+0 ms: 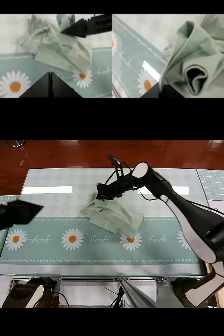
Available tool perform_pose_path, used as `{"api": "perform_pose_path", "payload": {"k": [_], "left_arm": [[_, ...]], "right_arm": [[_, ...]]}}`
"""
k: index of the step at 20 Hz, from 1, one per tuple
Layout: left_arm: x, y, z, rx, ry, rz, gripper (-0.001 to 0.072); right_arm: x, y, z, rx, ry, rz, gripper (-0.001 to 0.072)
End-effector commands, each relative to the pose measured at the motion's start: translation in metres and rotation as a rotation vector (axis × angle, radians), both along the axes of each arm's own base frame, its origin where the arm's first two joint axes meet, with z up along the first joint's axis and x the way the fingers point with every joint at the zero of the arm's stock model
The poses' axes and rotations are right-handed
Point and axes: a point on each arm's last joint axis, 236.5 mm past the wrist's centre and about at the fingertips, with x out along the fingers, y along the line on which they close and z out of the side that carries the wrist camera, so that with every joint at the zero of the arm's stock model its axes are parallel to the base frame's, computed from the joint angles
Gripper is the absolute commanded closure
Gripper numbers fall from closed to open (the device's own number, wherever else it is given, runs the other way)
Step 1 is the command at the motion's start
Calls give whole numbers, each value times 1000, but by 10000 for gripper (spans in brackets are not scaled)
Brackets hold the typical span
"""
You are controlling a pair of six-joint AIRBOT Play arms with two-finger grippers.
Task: Fold the shirts.
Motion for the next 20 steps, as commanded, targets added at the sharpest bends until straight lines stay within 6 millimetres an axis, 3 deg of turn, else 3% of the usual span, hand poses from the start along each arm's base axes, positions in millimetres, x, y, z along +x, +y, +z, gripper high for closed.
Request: {"api": "perform_pose_path", "payload": {"k": [1,2,3,5,6,8,9,11,13,14,15,17,20], "left_arm": [[-18,-12,-50,-106,90,26,682],[-16,-14,-62,-124,110,31,682],[-12,-13,-74,-132,126,48,681],[-1,-8,-91,-142,131,88,682],[3,-7,-96,-143,136,100,681],[9,-6,-101,-145,153,110,681],[10,-6,-104,-143,162,111,681],[10,-6,-107,-141,172,110,681],[11,-6,-106,-141,170,110,681],[10,-6,-107,-140,170,109,681],[10,-6,-107,-140,172,109,681],[11,-5,-112,-142,175,117,681],[6,-4,-131,-142,213,126,681]], "right_arm": [[17,23,-19,16,30,-46,683],[22,26,-18,38,43,-72,519],[21,31,-15,69,57,-74,111],[26,21,-1,88,45,-59,90],[30,2,15,94,56,-47,91],[28,-59,53,77,76,-14,91],[22,-103,70,20,75,-1,92],[5,-206,83,-250,31,-46,92],[-17,-314,89,-539,-21,-277,92],[-28,-341,89,-559,-50,-400,91],[-41,-356,80,-534,-82,-511,92],[-74,-361,33,-406,-71,-759,92],[-111,-318,-43,-61,135,-965,95]]}}
